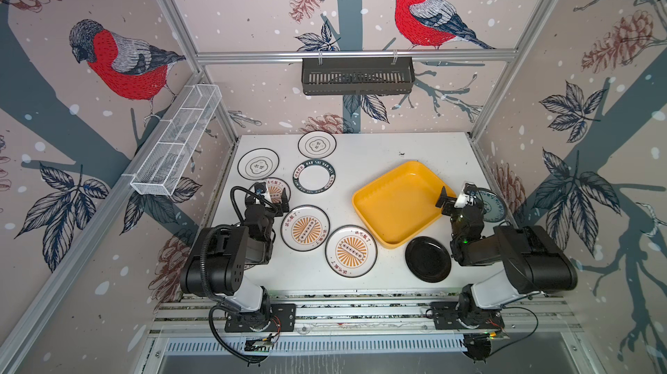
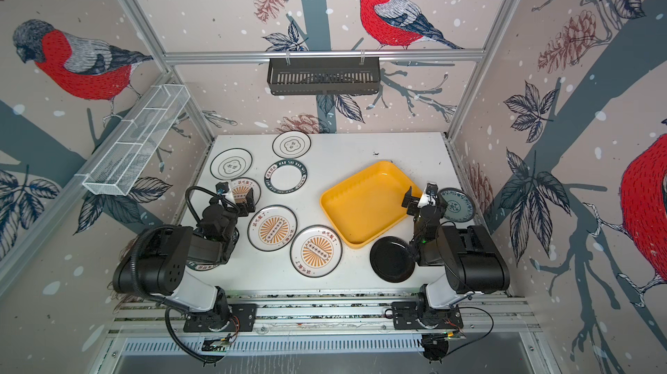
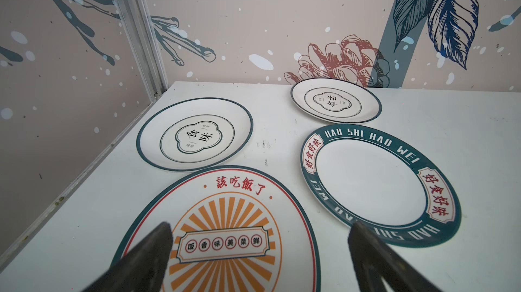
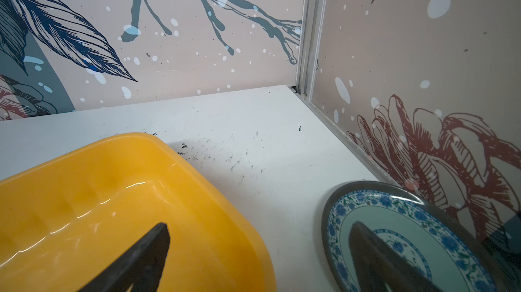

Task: Place the plates into the plastic bin on the countertop
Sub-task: Pick up the plate from the bottom-center of the table.

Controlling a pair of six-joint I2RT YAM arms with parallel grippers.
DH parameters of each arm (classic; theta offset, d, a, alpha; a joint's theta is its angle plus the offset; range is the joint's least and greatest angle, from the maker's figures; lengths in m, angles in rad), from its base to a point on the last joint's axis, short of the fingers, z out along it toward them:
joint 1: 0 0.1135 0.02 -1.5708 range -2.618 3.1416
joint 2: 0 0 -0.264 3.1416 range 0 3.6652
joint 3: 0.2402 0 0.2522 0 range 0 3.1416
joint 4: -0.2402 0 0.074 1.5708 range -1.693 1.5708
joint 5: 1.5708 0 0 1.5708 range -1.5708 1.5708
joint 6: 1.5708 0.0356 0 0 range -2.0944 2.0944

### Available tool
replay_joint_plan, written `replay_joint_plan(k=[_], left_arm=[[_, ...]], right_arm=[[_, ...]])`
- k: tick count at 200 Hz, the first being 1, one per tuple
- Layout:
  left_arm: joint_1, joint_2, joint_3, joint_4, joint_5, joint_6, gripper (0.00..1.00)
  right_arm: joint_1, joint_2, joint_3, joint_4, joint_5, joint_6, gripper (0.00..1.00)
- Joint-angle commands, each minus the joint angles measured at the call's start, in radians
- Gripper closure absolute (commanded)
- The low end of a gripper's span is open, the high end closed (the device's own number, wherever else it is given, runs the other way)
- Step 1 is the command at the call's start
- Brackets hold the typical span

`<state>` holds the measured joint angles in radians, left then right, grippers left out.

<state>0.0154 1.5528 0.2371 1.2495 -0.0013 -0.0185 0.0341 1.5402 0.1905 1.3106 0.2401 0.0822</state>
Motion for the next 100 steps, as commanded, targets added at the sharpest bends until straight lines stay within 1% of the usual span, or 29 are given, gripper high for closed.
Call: replay_joint_plan(k=[1, 32, 39, 50, 65, 75, 77, 100], left_arm=[[0.000, -0.003, -0.001, 0.041, 0.001, 0.017, 0.03], [-0.003, -0.016, -0.016, 0.058, -0.011, 0.017, 0.03], [-0.008, -0.037, -0.029, 0.069, -0.025, 0.018, 0.03], [-0.015, -0.099, -0.038, 0.042, -0.031, 0.025, 0.03], [-0.015, -0.215, -0.018, -0.090, -0.019, 0.031, 0.03], [-0.018, -0.304, 0.022, -0.227, -0.014, 0.015, 0.03], [-0.018, -0.317, 0.033, -0.258, -0.011, 0.007, 0.03], [-0.049, -0.496, 0.159, -0.570, 0.005, -0.126, 0.03]], right_arm=[[0.002, -0.001, 0.000, 0.040, 0.001, -0.002, 0.00], [0.008, -0.030, -0.012, 0.041, -0.024, -0.019, 0.00], [0.018, -0.063, -0.006, 0.013, -0.021, -0.031, 0.00], [0.031, -0.130, 0.027, -0.100, 0.001, -0.043, 0.00], [0.041, -0.241, 0.093, -0.302, -0.012, -0.053, 0.00], [0.051, -0.315, 0.139, -0.414, -0.024, -0.046, 0.00], [0.056, -0.337, 0.152, -0.455, -0.026, -0.039, 0.00], [0.097, -0.472, 0.249, -0.672, -0.061, 0.020, 0.00]])
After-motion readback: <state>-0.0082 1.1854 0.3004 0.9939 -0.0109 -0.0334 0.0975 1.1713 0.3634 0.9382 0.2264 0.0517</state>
